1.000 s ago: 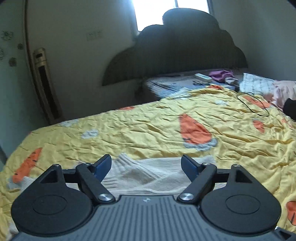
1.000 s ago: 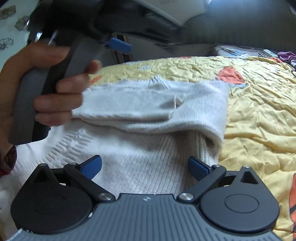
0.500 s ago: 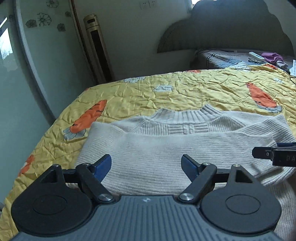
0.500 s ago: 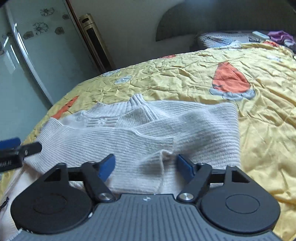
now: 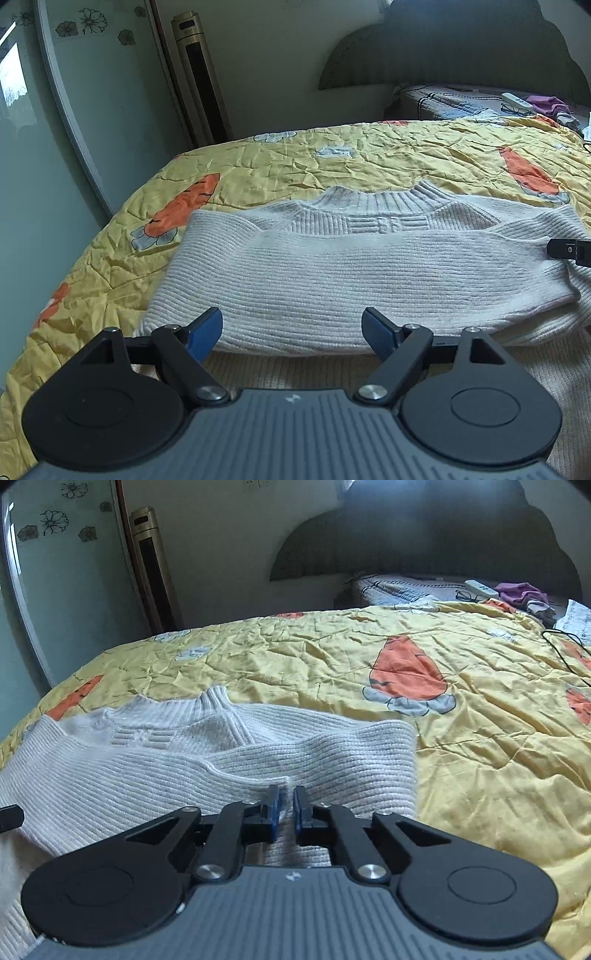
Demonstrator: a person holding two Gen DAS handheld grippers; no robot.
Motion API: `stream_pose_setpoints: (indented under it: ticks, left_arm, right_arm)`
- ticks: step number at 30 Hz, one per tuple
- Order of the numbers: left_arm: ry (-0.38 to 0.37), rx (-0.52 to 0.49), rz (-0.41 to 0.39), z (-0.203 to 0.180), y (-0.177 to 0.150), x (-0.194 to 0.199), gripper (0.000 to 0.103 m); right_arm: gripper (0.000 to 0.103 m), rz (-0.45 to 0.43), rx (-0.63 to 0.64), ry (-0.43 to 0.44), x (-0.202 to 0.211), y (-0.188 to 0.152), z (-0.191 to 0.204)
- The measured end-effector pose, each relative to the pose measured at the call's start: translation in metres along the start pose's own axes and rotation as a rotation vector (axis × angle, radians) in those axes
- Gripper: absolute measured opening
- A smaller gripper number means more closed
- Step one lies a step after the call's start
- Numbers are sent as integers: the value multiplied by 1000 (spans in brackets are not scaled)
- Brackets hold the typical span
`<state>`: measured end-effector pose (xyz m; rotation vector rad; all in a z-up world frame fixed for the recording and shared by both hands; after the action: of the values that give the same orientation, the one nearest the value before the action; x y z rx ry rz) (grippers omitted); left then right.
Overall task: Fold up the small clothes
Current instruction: 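Move both open grippers over the sweater to its side edge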
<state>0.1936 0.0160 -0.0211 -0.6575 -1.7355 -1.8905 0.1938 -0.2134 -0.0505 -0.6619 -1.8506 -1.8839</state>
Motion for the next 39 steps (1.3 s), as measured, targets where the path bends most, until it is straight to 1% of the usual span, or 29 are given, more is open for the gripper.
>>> stream_pose_setpoints:
  ticks: [2,4,6,8,9,10,11,12,13,14,16,18,21,24,26,29,31,33,35,37,39]
  left_arm:
    - [0,4,3,1,-1,0,83]
    - [2,1,8,1,-2,0,83]
    - [5,-5,10,0,-4,0,83]
    - [8,-7,6,1,-6,2,83]
    - [9,-6,2,3,-7,5,83]
    - [12,-4,-3,5,-8,7,83]
    - [16,0,-5,8,-10,10,83]
    - [18,6,-6,11,-12,14,83]
    - [16,13,-8,16,-15,19,83]
    - [14,18,-9,20,-18,24,83]
    - [9,26,-17,31,-27,36,83]
    - [5,26,-22,43,-39,50,83]
    - [10,30,-41,67,-58,70,83]
    - [42,63,-70,98,-75,90,83]
    - [59,99,-53,123,-87,99,83]
    - [54,156,-2,157,-107,107,84]
    - [10,197,38,178,-121,113,84]
    - [-70,228,73,194,-133,120,84]
    - [-167,245,112,206,-146,126,84]
    - [-232,264,141,215,-156,126,84]
    - [-311,303,176,223,-164,125,84]
  right_arm:
    - [61,-41,46,23,11,0,9]
    - [73,-17,129,46,10,-5,22]
    - [74,53,205,2,1,-14,30]
    - [75,33,214,-17,7,-17,34]
    - [75,35,204,-13,13,-17,36]
    - [76,32,193,10,21,-19,40]
    - [78,27,184,60,31,-22,46]
    - [83,25,181,117,41,-26,53]
    - [89,26,185,175,51,-32,60]
    - [93,28,198,219,61,-38,67]
    - [95,45,246,290,81,-55,83]
    - [96,75,289,330,96,-73,92]
    - [96,114,327,366,113,-97,96]
    - [98,109,358,362,133,-113,94]
    - [99,107,345,358,142,-121,87]
    - [100,96,314,350,151,-130,78]
    - [99,77,295,344,161,-133,72]
    - [99,71,244,360,171,-133,63]
    - [99,77,166,408,180,-134,48]
    - [99,105,77,449,184,-136,31]
    - [99,131,10,488,189,-141,18]
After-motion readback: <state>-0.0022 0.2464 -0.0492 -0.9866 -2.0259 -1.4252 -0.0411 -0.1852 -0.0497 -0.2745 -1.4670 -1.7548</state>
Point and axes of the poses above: each gripper's, at about its wrist camera, not at the fingertips, and x roughly against the way its jaws point, z to its left, y to its top, the point moved 4 cm from there along -x, roughly the way its jaws point, and after that the axes turned 9 degrees about x, right-handed, at the moved point
